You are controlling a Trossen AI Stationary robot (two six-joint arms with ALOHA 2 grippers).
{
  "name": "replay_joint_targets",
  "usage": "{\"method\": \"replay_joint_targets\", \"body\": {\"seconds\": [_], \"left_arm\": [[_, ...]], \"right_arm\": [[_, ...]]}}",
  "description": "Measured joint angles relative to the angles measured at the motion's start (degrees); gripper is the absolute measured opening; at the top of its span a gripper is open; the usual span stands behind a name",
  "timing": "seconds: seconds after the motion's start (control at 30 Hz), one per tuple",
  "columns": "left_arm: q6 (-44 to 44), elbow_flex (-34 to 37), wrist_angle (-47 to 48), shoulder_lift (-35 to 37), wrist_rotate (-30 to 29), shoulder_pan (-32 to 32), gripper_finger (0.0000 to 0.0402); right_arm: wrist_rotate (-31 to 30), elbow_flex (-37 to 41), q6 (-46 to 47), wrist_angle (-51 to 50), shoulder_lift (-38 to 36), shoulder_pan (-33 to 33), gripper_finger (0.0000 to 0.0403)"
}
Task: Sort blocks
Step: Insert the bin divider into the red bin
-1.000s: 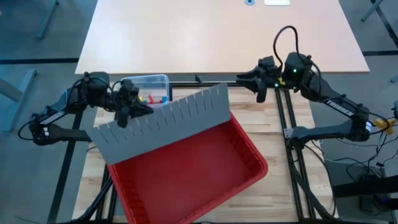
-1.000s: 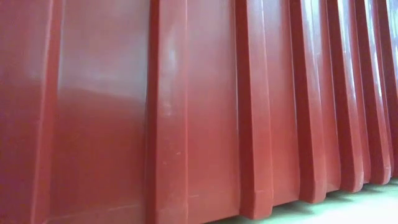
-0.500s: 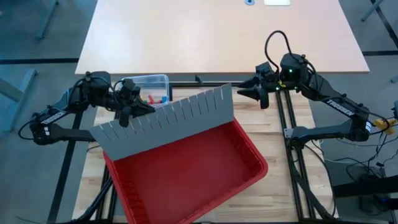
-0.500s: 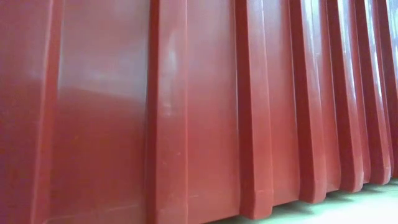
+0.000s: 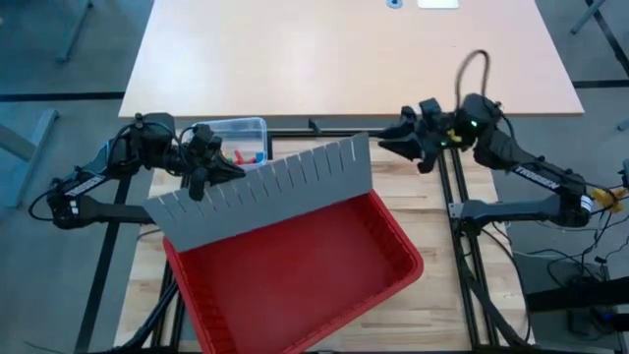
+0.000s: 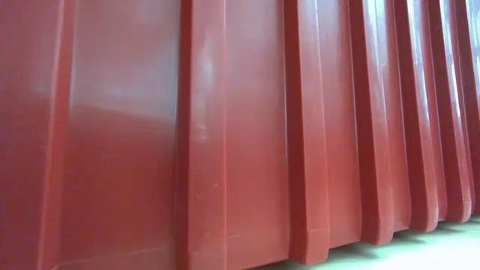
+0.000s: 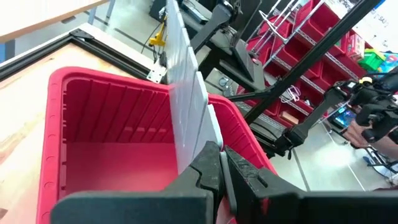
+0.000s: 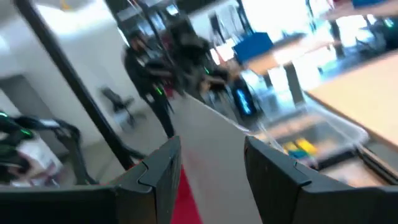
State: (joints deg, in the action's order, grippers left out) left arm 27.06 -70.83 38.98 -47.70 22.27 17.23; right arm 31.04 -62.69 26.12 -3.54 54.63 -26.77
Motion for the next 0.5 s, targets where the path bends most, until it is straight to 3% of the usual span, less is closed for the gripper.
{"method": "replay_joint_targets", "body": {"seconds": [0.17,0.3,0.37,0.5], "left_arm": [[0.6,0.0,0.0,0.0,-0.2,0.0,0.0],[0.9,0.0,0.0,0.0,-0.2,0.0,0.0],[1.2,0.0,0.0,0.0,-0.2,0.0,0.0],[2.0,0.0,0.0,0.0,-0.2,0.0,0.0]], "right_arm": [[-4.1,10.2,4.9,2.7,-8.5,1.7,0.0143],[-11.5,18.0,7.2,7.3,-14.7,3.9,0.0143],[-14.8,20.2,7.3,10.5,-15.1,4.3,0.0146],[-14.2,21.1,6.9,14.9,-11.5,4.1,0.0148]]}}
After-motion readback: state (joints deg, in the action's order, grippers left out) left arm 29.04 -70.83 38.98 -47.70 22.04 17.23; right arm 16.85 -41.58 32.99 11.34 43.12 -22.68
